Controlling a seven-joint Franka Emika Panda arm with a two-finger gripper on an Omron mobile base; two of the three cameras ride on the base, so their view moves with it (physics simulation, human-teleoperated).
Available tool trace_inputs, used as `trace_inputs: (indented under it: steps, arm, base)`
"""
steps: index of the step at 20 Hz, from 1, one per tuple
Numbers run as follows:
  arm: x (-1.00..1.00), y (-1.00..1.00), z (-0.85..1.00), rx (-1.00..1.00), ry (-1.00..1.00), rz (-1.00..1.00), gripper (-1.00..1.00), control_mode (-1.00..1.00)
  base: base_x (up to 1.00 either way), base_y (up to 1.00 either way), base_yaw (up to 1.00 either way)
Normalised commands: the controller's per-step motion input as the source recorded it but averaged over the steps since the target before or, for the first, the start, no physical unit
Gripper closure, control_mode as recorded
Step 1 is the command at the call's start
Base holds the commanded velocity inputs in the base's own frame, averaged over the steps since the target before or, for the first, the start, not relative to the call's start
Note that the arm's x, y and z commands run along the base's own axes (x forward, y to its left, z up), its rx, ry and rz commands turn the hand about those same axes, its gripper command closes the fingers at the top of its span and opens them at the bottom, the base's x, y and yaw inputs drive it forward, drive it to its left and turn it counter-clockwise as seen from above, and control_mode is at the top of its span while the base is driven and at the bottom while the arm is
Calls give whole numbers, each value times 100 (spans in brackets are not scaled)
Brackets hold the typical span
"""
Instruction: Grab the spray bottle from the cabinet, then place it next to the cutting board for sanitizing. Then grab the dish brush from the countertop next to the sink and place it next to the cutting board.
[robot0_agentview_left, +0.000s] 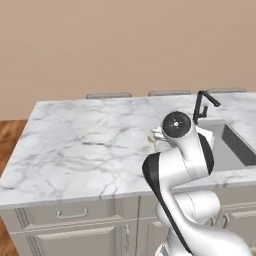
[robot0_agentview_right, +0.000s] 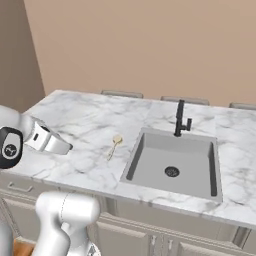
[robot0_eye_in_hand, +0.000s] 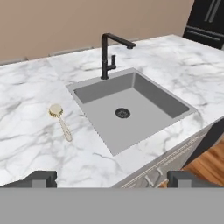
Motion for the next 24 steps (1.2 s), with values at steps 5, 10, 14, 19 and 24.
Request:
trace_inputs:
  steps: [5, 10, 14, 19, 24]
  arm:
    - [0, 0, 0, 0, 0, 0, -100, 100]
    - [0, 0, 0, 0, 0, 0, -100, 100]
    - [0, 0, 0, 0, 0, 0, -100, 100]
    - [64, -3, -19, 6, 3, 11, -100, -100]
    - [100, 0, -68, 6, 21, 19, -100, -100]
  base:
    - [5, -1, -30]
    - [9, 0, -25]
    - [11, 0, -12]
    - [0, 0, 0]
    - [0, 0, 0]
